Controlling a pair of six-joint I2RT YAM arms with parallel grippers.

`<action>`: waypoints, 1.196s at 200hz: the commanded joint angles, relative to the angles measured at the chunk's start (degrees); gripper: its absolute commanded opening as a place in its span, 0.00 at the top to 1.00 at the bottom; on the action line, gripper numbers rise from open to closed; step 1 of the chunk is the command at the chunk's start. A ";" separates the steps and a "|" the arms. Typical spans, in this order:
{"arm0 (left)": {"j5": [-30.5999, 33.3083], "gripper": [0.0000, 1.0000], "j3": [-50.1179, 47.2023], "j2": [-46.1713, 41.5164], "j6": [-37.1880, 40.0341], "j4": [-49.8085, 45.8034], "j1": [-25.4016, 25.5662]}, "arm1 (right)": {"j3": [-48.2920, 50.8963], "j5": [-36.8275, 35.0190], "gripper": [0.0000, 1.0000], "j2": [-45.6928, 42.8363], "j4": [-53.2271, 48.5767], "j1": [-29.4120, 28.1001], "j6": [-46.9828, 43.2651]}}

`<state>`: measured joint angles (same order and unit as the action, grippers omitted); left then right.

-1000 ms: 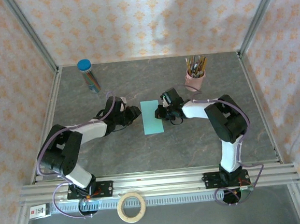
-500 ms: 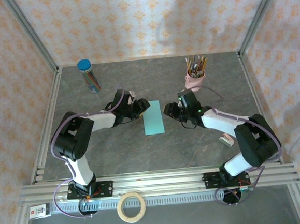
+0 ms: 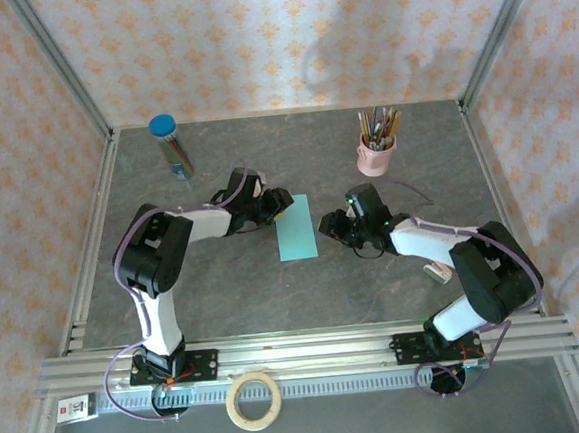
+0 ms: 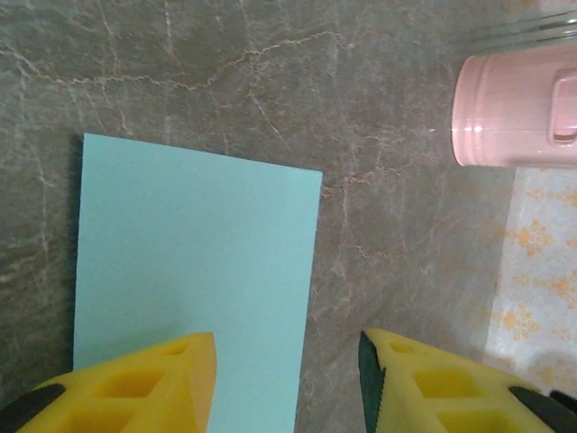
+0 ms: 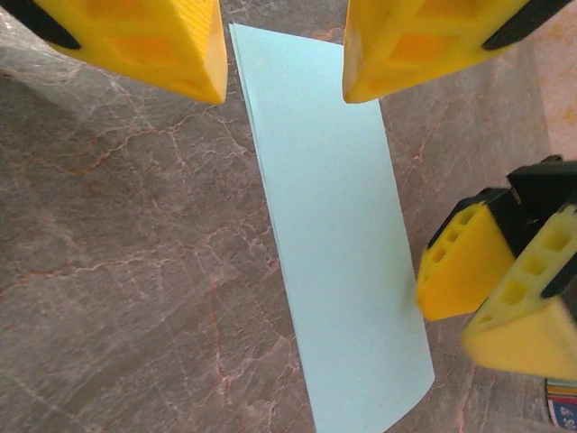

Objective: Fold a paper plane with a square sheet of paper (pick it up from the middle)

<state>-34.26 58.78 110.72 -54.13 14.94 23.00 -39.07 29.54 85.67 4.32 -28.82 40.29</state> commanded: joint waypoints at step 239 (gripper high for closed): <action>6.18 0.68 0.68 1.80 -1.82 -7.29 -1.03 | -1.73 4.69 0.70 6.48 -0.30 -2.69 -2.03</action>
<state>-30.68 59.00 110.52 -55.44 10.68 22.72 -39.44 33.52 92.12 5.17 -31.09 39.13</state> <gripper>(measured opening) 0.330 0.308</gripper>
